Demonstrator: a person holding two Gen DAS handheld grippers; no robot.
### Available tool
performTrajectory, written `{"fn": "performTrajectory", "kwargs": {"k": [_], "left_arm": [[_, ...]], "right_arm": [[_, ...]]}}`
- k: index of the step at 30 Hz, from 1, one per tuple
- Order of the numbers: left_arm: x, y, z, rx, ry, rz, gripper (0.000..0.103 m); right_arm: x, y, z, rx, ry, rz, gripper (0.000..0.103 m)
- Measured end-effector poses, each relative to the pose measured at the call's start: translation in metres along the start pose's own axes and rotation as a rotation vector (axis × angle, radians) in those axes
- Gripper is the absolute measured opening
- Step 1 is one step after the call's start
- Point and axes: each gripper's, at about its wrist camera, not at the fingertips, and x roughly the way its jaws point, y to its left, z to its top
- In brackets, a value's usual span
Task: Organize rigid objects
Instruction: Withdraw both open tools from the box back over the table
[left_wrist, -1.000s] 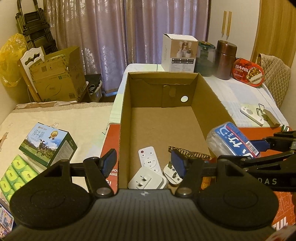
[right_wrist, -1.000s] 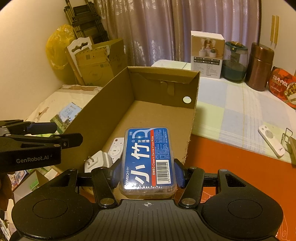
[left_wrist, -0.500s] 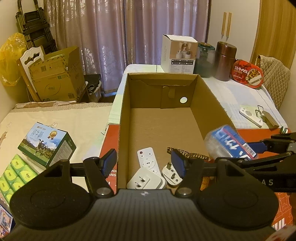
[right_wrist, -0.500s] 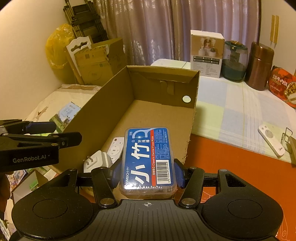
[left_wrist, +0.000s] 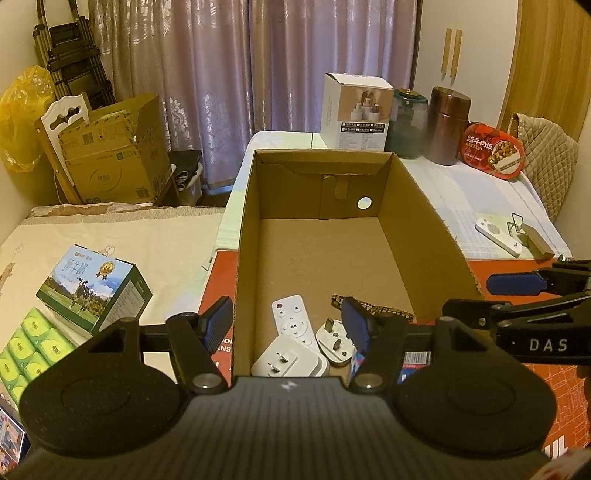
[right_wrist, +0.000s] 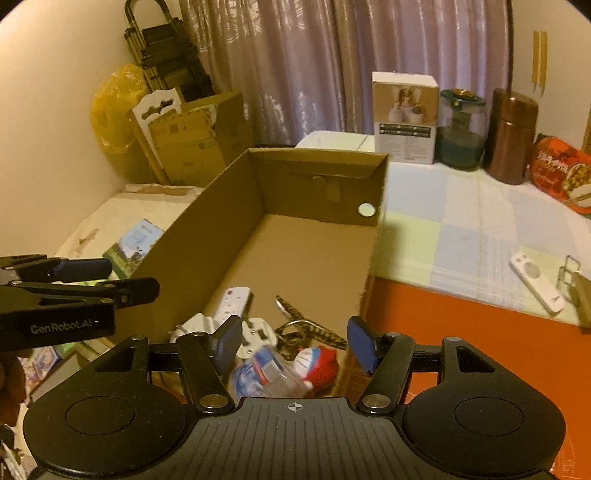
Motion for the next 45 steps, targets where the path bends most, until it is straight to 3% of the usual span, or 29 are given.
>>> {"fn": "performTrajectory", "kwargs": {"k": [25, 45], "left_arm": [[-0.043, -0.038, 0.008, 0.035, -0.057, -0.031, 0.060], [-0.067, -0.123, 0.011, 0.077, -0.105, -0.143, 0.060]], "right_arm": [[-0.061, -0.028, -0.015, 0.047, -0.069, -0.032, 0.063], [-0.131, -0.096, -0.043, 0.154, -0.149, -0.132, 0.063]]}}
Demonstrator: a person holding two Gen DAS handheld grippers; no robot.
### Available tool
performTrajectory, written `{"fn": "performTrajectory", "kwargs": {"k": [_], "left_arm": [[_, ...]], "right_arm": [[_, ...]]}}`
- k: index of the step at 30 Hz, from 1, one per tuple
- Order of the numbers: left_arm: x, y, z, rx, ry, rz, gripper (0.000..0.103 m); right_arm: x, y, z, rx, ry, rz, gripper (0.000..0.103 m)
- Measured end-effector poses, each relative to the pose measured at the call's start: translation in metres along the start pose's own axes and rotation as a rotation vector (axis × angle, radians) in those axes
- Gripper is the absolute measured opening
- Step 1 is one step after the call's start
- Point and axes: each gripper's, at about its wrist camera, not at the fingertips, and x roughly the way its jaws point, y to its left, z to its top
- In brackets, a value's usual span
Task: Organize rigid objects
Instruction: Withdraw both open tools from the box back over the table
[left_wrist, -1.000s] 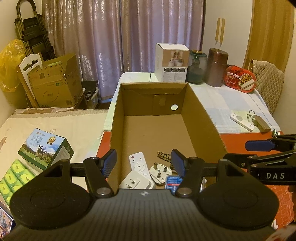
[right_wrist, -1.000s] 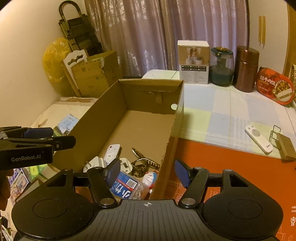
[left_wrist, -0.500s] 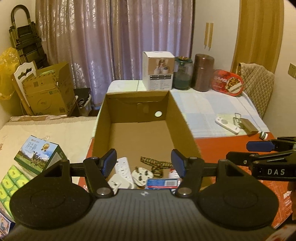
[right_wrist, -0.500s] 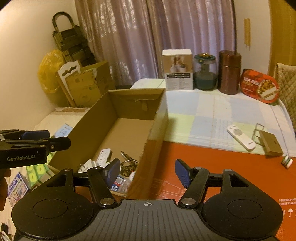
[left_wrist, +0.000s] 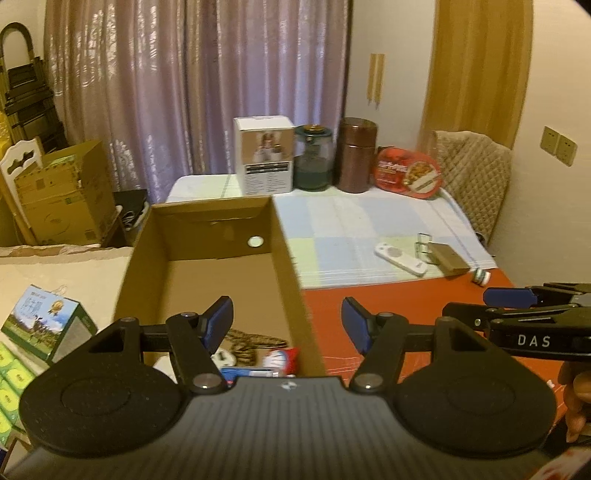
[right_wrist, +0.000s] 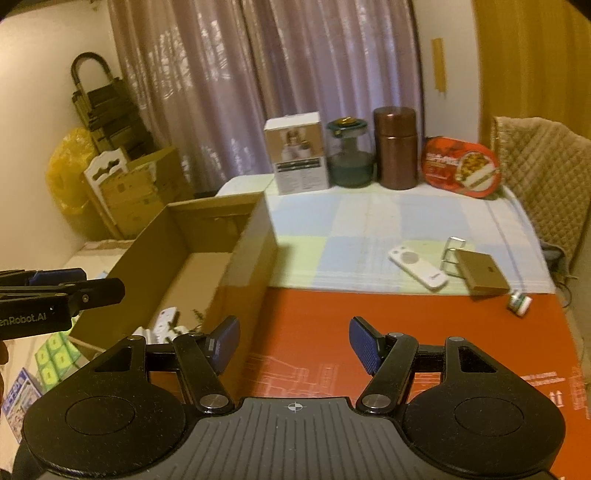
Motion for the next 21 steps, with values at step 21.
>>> {"fn": "performTrajectory", "kwargs": {"k": [21], "left_arm": [[0.020, -0.094, 0.004, 0.074, -0.003, -0.126, 0.065]], "right_arm": [[-0.057, -0.103, -0.013, 0.151, -0.053, -0.177, 0.063]]}}
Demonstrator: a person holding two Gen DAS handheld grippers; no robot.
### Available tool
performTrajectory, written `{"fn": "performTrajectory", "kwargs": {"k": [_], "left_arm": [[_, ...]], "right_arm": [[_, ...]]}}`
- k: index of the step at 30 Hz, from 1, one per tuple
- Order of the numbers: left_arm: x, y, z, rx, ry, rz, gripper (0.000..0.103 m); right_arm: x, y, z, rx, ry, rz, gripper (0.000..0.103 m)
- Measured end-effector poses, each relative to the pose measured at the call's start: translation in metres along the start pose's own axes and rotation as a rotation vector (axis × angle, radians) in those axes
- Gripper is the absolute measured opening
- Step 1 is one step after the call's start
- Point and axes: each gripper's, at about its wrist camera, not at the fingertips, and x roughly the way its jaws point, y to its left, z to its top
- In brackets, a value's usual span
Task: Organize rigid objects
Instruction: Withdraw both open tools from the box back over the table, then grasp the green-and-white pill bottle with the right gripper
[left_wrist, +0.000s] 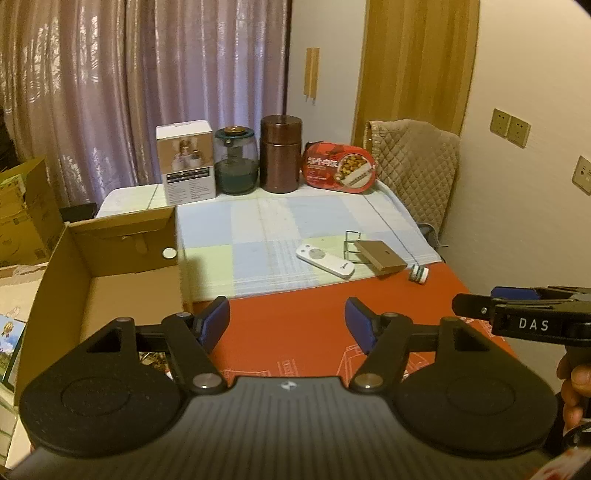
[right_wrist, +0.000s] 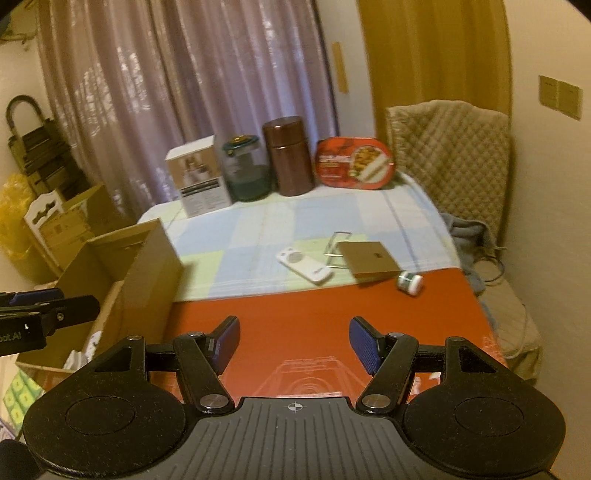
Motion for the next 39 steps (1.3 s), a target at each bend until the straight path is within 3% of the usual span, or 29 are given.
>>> {"fn": "performTrajectory", "kwargs": {"k": [14, 16, 18, 23, 31, 39], "left_arm": [[0.033, -0.028, 0.006, 0.009, 0.007, -0.035, 0.071], [0.040, -0.032, 0.005, 0.007, 0.006, -0.044, 0.074], [0.048, -0.036, 0.005, 0.010, 0.008, -0.047, 0.076], [0.072, -0.043, 0.004, 0.011, 0.022, -0.041, 0.076], [0.123, -0.048, 0.004, -0.010, 0.035, -0.019, 0.077], [0.187, -0.045, -0.003, -0.016, 0.069, -0.002, 0.077]], "right_arm": [[-0.004, -0.045, -0.001, 0.002, -0.026, -0.102, 0.063], [0.000, -0.051, -0.001, 0.002, -0.025, -0.114, 0.065], [0.002, -0.057, -0.003, 0.000, -0.034, -0.123, 0.077], [0.013, -0.072, -0.002, 0.006, -0.032, -0.135, 0.081], [0.051, -0.099, -0.001, 0.019, -0.016, -0.148, 0.081], [0.115, -0.115, 0.000, -0.026, 0.001, -0.128, 0.081]]}}
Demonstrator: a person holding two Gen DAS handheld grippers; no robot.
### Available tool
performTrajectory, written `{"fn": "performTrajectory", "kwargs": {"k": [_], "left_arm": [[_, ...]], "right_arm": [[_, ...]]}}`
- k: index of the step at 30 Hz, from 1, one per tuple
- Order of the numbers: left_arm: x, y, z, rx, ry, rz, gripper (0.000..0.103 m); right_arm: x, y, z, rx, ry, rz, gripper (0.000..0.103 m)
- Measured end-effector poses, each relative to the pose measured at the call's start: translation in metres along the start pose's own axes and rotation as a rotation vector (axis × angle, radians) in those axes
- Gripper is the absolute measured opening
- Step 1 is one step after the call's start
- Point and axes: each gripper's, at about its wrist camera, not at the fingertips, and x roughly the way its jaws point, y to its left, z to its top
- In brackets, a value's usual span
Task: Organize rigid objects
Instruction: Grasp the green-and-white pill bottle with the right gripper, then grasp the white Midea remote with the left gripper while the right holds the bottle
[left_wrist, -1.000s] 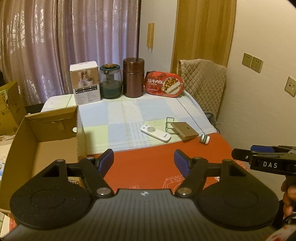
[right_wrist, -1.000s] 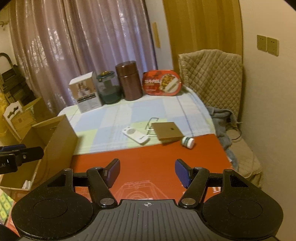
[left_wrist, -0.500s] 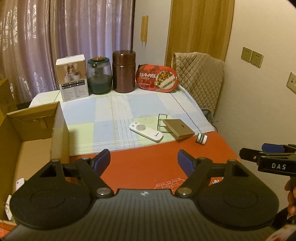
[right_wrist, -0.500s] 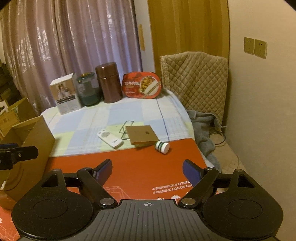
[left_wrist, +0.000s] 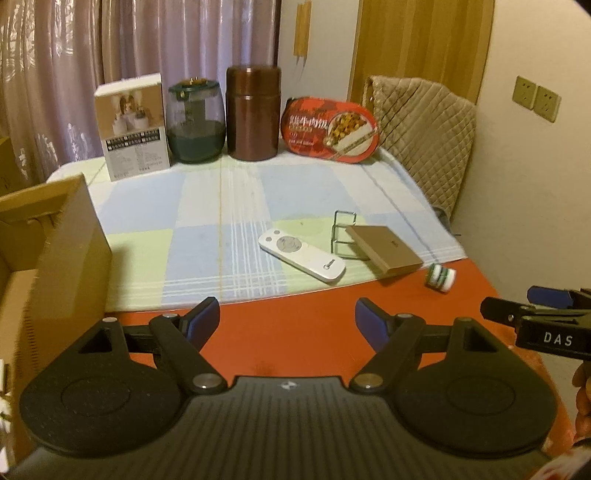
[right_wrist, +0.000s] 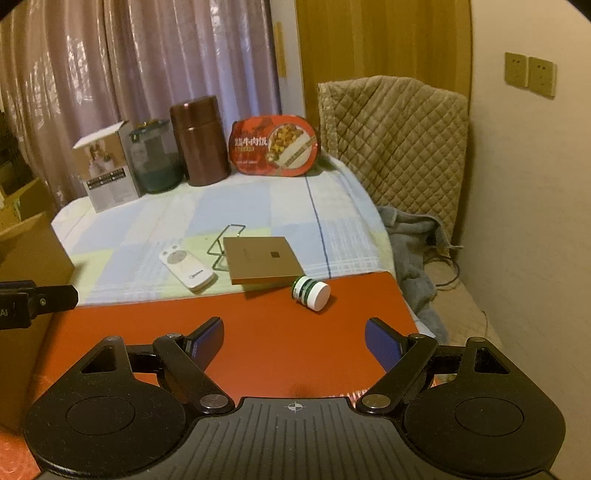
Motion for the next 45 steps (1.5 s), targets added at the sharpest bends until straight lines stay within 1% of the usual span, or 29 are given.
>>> {"fn": "performTrajectory", "kwargs": {"k": [4, 6, 8, 11, 13, 16, 18, 20, 23, 25, 27, 30, 37, 43, 45], "left_arm": [[0.027, 0.002, -0.003, -0.008, 0.009, 0.004, 0.077], [0.040, 0.002, -0.004, -0.014, 0.018, 0.000, 0.077], [0.052, 0.002, -0.004, -0.018, 0.023, -0.001, 0.077], [0.067, 0.003, -0.002, -0.026, 0.029, -0.003, 0.077], [0.075, 0.003, -0.001, -0.032, 0.026, -0.006, 0.077], [0.085, 0.005, 0.000, -0.042, 0.024, -0.009, 0.077], [0.091, 0.005, 0.000, -0.047, 0.026, -0.010, 0.077], [0.095, 0.006, -0.001, -0.052, 0.028, -0.014, 0.077], [0.101, 0.008, -0.003, -0.057, 0.035, -0.018, 0.077], [0.104, 0.009, -0.005, -0.058, 0.038, -0.020, 0.077], [0.107, 0.010, -0.007, -0.060, 0.041, -0.022, 0.077], [0.111, 0.011, -0.007, -0.058, 0.043, -0.034, 0.077], [0.118, 0.019, 0.001, -0.061, 0.036, -0.050, 0.077], [0.126, 0.020, 0.011, -0.078, 0.016, -0.091, 0.077], [0.130, 0.018, 0.015, -0.073, 0.010, -0.091, 0.077]], "right_arm": [[0.032, -0.005, -0.001, -0.003, -0.024, 0.002, 0.079], [0.046, -0.008, 0.000, 0.006, -0.023, 0.011, 0.063], [0.060, -0.007, 0.003, -0.001, -0.009, 0.019, 0.062], [0.082, -0.003, 0.008, -0.024, 0.009, -0.008, 0.062], [0.097, -0.005, 0.009, -0.005, 0.031, -0.031, 0.061], [0.113, -0.010, 0.009, 0.048, 0.053, -0.043, 0.060], [0.122, -0.010, 0.009, 0.073, 0.061, -0.040, 0.057], [0.129, -0.008, 0.008, 0.082, 0.051, -0.039, 0.054], [0.135, -0.007, 0.010, 0.075, 0.038, -0.057, 0.045], [0.138, -0.008, 0.011, 0.081, 0.030, -0.066, 0.042], [0.139, -0.008, 0.012, 0.071, 0.024, -0.077, 0.031], [0.139, -0.005, 0.012, 0.051, 0.024, -0.076, 0.029], [0.141, 0.019, 0.009, -0.050, 0.028, -0.003, 0.028], [0.150, 0.034, 0.008, -0.095, 0.012, 0.105, 0.028], [0.154, 0.038, 0.008, -0.118, 0.002, 0.134, 0.028]]}}
